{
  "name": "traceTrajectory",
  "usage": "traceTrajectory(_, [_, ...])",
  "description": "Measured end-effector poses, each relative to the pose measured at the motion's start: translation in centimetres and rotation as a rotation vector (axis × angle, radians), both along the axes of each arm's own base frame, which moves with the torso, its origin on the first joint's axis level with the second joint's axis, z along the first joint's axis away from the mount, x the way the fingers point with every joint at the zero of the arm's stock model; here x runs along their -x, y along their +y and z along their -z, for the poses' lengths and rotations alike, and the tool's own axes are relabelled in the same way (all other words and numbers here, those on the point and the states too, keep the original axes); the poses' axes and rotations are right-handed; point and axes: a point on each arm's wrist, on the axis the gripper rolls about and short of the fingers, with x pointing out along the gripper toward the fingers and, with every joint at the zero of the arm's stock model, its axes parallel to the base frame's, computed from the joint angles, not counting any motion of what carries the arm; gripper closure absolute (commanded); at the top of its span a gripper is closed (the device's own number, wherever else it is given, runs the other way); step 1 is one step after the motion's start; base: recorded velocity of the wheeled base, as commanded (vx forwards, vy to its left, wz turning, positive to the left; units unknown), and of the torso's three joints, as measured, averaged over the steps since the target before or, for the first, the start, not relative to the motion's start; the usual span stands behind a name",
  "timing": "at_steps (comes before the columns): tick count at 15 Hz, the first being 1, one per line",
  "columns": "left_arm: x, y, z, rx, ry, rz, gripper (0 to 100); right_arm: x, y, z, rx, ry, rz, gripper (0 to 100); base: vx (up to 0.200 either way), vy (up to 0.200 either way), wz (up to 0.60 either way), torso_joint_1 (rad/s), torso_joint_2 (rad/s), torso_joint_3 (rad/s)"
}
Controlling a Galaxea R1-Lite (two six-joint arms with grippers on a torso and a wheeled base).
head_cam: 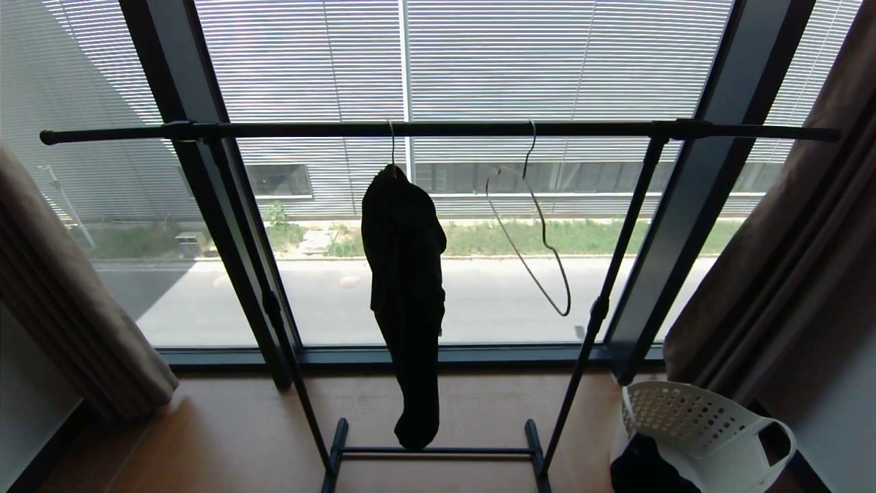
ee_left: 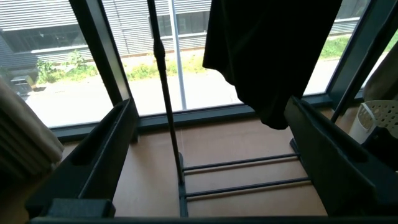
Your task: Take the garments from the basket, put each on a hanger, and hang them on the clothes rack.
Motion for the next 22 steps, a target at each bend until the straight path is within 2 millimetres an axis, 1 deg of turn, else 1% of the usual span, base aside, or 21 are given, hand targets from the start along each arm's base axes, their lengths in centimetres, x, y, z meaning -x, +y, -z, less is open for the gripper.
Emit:
traceTrajectory(6, [0.0, 0.0, -0.02, 0.0, -0.001, 0.0, 0, 0.0, 0.0, -0.01, 0.0, -0.001, 0.0, 0, 0.0, 0.0, 0.0, -0.195, 0.54, 0.347])
traceTrajectory(12, [0.0, 0.0, 0.0, 0.001, 0.0, 0.0, 0, 0.0, 0.0, 0.0, 0.0, 0.0, 0.001, 0, 0.0, 0.0, 0.0, -0.155, 0.5, 0.353])
traceTrajectory(19, [0.0, 0.0, 0.01, 0.0, 0.0, 0.0, 0, 0.0, 0.0, -0.02, 0.0, -0.001, 0.0, 0, 0.0, 0.0, 0.0, -0.087, 0.47, 0.368])
traceTrajectory(22, [0.0, 0.0, -0.01, -0.001, -0.001, 0.0, 0, 0.0, 0.0, -0.03, 0.0, -0.003, 0.0, 0, 0.0, 0.0, 0.0, -0.017, 0.16, 0.128])
